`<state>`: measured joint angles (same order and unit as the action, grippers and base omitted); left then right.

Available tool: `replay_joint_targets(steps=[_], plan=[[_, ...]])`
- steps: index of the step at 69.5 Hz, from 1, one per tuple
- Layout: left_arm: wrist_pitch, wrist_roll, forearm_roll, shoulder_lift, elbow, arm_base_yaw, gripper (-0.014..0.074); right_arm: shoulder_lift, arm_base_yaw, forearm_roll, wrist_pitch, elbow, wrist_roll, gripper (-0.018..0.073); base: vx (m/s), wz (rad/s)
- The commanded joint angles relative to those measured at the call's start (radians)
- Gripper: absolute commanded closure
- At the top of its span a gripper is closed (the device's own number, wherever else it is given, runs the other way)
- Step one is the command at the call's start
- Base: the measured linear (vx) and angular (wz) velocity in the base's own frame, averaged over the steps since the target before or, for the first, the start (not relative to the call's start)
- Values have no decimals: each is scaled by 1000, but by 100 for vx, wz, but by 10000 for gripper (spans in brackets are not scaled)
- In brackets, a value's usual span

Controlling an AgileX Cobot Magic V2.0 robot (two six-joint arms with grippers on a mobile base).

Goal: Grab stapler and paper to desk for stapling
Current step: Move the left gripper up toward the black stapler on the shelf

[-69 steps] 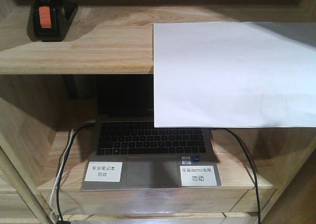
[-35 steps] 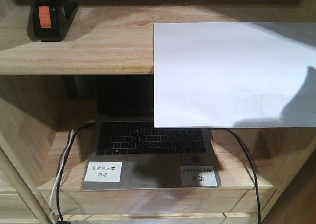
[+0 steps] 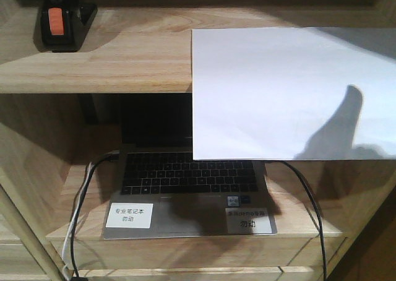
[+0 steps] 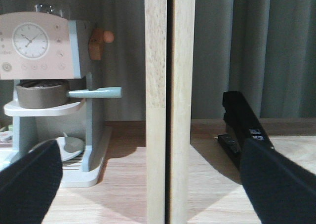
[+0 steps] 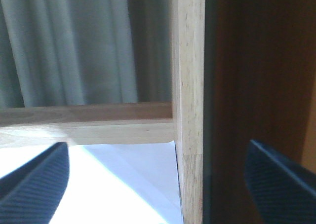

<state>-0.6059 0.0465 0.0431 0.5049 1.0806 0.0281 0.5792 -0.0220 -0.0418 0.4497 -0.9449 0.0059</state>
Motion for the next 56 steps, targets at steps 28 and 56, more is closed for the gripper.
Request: replay_joint_targets(steps=[28,56], plan=[[171,10,-10,93,20,486,-104,9,-7,2,-68,-28,-6,3,0,0],[185,3,-10,236,20,618,-83,9,-7,2,-68,-28,-6,115,0,0]])
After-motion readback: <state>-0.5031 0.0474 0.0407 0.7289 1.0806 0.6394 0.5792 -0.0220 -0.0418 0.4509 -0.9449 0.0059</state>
